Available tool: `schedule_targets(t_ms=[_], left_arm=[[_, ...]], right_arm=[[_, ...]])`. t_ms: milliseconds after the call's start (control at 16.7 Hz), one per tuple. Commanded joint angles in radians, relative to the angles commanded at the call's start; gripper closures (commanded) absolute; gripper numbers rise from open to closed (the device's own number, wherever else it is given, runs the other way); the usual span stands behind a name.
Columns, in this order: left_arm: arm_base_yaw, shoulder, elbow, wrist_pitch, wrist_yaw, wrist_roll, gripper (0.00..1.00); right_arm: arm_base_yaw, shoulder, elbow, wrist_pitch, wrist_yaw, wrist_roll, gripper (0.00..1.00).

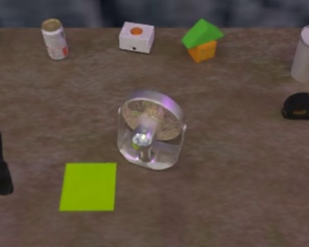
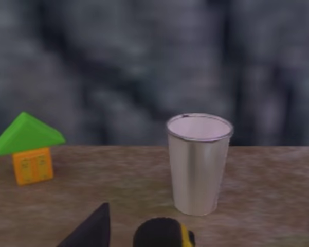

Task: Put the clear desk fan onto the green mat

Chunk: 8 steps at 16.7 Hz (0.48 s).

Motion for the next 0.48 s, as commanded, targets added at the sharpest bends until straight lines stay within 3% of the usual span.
schedule_targets(t_ms=[480], left_arm=[[-0.151,0.644,0.609,-0.47,0.024,0.317,0.0]], right_arm=[[0.0,0.0,0.0,0.0,0.0,0.0,0.0]])
